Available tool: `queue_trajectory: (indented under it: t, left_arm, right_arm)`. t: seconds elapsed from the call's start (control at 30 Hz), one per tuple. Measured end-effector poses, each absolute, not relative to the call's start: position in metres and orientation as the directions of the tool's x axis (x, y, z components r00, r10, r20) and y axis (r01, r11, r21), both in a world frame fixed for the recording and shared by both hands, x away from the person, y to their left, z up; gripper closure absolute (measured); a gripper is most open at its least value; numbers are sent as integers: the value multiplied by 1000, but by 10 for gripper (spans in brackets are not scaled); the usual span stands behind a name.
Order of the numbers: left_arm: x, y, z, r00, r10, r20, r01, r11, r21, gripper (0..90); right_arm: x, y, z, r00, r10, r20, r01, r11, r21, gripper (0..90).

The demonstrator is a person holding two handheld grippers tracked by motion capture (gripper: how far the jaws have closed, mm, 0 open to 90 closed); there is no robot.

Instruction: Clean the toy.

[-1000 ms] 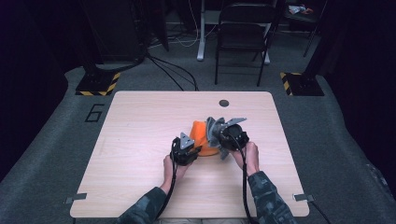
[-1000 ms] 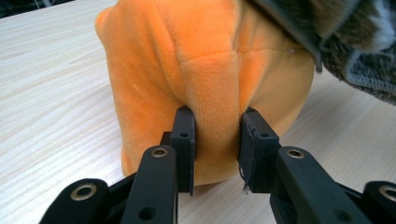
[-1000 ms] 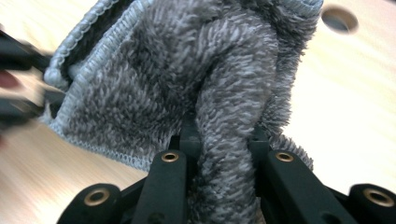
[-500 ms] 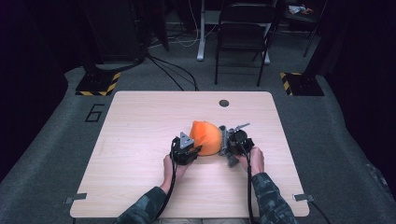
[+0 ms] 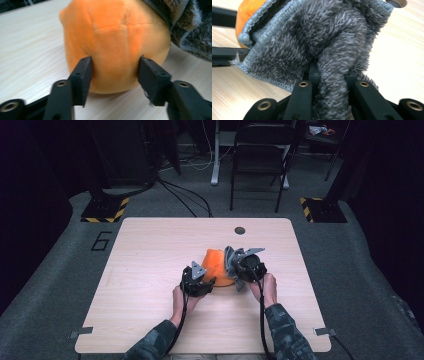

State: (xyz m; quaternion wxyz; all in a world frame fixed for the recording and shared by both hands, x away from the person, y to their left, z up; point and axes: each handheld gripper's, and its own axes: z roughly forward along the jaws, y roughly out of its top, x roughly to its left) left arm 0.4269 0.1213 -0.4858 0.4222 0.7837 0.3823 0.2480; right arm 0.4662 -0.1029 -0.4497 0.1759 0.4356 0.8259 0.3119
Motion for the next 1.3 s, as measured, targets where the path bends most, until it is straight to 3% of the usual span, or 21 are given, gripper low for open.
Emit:
queue_trajectory:
  t: [0.1,0.23,0.33,0.7,0.9,1.3]
  left_arm:
    - [433,121,-491,598,800,53,403,-357,843,416]
    - [435,116,-500,611,788,75,377,-373,848,664]
    - [434,117,-497,615,786,58,378,-359,853,752]
    - [429,118,-477,598,800,-39,424,-275,863,767]
    - [429,117,-480,609,792,-43,431,-285,856,764]
    - [433,121,-486,617,785,-56,436,-281,855,762]
  right_arm:
    - [468,-106,-452,-552,834,-9,617,417,667,762]
    - [469,-106,-453,-544,839,-2,623,405,669,762]
    - [468,-108,-451,-540,842,1,624,399,672,762]
    - [448,-82,-398,-600,797,-65,498,436,750,761]
    - [458,-55,-415,-605,782,-149,512,526,678,759]
    - [463,-94,-444,-553,825,-115,592,487,642,760]
